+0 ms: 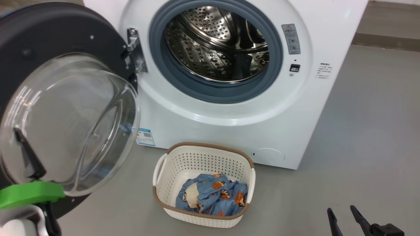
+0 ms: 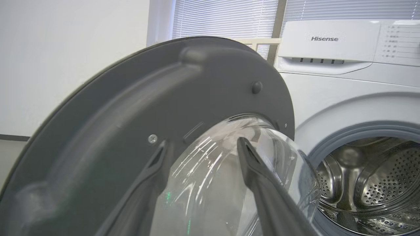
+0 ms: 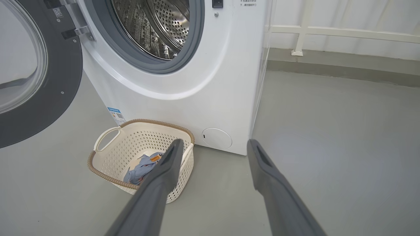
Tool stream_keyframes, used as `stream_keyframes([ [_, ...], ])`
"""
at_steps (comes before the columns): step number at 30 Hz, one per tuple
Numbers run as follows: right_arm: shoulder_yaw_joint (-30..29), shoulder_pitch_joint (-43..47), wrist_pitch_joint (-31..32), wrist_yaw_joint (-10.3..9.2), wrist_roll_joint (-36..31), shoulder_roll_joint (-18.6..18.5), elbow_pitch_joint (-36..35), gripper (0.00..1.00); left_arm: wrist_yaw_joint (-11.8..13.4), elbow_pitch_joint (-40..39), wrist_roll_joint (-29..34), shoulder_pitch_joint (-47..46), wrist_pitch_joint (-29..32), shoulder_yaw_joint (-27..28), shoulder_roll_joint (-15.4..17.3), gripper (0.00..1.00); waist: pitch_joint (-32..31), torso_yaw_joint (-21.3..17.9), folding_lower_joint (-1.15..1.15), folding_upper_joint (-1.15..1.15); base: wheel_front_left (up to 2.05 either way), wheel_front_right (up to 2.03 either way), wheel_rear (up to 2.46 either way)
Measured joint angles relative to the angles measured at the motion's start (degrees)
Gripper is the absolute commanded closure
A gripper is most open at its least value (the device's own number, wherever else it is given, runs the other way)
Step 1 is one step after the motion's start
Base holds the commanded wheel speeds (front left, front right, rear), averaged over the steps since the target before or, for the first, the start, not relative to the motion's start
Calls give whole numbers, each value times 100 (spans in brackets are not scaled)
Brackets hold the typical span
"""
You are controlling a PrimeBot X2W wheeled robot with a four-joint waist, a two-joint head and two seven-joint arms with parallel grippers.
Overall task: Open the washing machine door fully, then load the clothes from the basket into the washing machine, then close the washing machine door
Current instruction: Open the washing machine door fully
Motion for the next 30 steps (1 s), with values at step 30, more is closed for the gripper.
stream_keyframes([
  [30,528,-286,0,0,23,-130,-224,0,-625,43,-577,1567,-4,-1143,-32,0,217,-1841,0,0,0,0,0],
])
